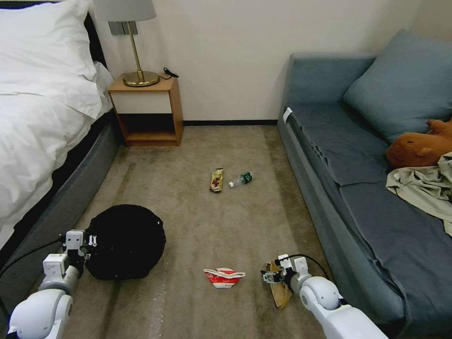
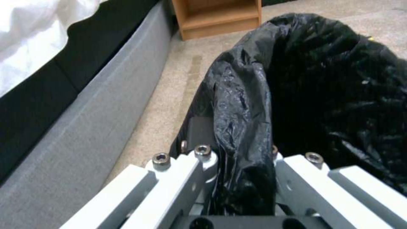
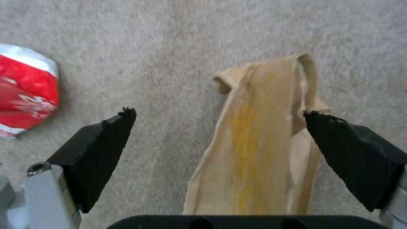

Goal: Pick up the trash bin, then pick up the garbage on the floor and place it into the trash bin.

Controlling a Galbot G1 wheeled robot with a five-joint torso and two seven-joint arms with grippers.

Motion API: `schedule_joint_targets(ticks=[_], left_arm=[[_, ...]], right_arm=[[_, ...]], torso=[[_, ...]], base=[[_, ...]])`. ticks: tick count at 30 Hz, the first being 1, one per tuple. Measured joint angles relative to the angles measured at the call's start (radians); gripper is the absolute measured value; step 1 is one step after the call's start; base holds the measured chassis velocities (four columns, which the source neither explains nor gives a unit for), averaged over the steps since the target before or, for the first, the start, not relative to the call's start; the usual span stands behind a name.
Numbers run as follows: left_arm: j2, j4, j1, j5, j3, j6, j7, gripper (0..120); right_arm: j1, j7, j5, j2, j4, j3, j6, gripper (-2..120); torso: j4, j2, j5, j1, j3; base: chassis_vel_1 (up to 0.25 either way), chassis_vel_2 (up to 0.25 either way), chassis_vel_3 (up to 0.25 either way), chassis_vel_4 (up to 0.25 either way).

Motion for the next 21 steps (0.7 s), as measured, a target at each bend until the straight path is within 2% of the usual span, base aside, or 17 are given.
schedule_joint_targets(ticks=[9, 21], left_arm=[[-0.028, -0.028, 0.03, 0.014, -0.02, -0.01, -0.002, 4], [-0.051, -0.049, 0.049, 0.019, -0.028, -0.023, -0.002, 4]], right_arm=[[0.033, -0.015, -0.018, 0.012, -0.083, -0.009, 0.028, 100], [0.033, -0.031, -0.031, 0.009, -0.113, 0.0, 0.044, 100]], torso=[[0.0001, 0.0, 0.0001, 0.0, 0.0], [0.0001, 0.0, 0.0001, 0.0, 0.0]], base=[[0.0, 0.0, 0.0, 0.0], [0.0, 0.0, 0.0, 0.0]])
